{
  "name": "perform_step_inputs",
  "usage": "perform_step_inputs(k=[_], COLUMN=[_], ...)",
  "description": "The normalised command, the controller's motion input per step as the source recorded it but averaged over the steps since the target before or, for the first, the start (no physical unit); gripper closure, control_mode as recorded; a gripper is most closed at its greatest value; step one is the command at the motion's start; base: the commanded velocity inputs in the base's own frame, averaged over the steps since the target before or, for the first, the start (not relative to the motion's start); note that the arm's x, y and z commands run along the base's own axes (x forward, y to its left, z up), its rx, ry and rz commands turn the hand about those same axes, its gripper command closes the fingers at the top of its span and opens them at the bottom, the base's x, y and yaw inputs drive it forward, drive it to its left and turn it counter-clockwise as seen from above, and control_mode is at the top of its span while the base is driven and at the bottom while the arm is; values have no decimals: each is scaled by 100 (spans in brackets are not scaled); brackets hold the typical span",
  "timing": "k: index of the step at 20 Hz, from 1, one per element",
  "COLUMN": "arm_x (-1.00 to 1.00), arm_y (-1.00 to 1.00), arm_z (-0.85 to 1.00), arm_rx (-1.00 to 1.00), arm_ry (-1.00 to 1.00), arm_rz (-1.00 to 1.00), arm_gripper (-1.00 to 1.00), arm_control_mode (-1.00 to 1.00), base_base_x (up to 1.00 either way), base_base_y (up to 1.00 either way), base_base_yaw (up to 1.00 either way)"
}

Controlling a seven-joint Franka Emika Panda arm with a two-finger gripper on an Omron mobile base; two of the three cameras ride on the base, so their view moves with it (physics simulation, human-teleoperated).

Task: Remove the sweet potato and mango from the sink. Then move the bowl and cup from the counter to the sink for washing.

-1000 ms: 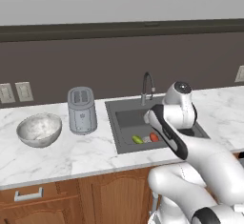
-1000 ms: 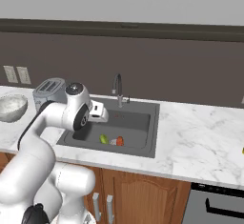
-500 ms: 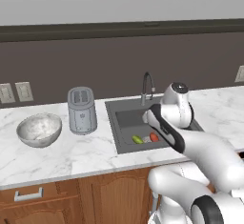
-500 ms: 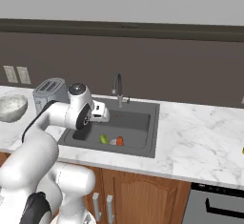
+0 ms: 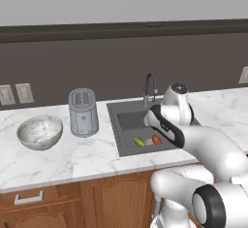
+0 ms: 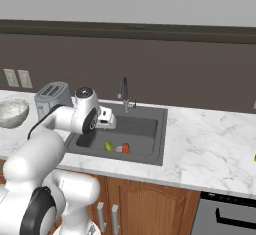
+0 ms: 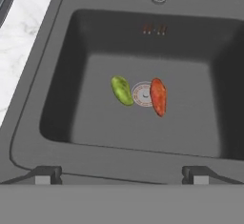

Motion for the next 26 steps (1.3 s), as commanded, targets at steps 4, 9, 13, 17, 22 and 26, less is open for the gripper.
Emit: perform_step_inputs(k=[4, 9, 13, 17, 22, 26], arm_x=[12, 2, 1, 2, 7, 10], arm_y=[-2, -1, 0, 0, 0, 0], arm_z=[-11, -13, -15, -16, -12, -12], arm_rx=[0, 0, 0, 0, 0, 0], arm_ry=[3, 0, 0, 0, 0, 0], arm_rz=[0, 0, 0, 0, 0, 0], arm_gripper=[-100, -100, -100, -100, -100, -100], arm_control_mode=[-100, -100, -100, -100, -100, -100], base_base_x=[0, 0, 0, 0, 0, 0], base_base_y=[0, 0, 0, 0, 0, 0], base_base_yaw=[0, 0, 0, 0, 0, 0])
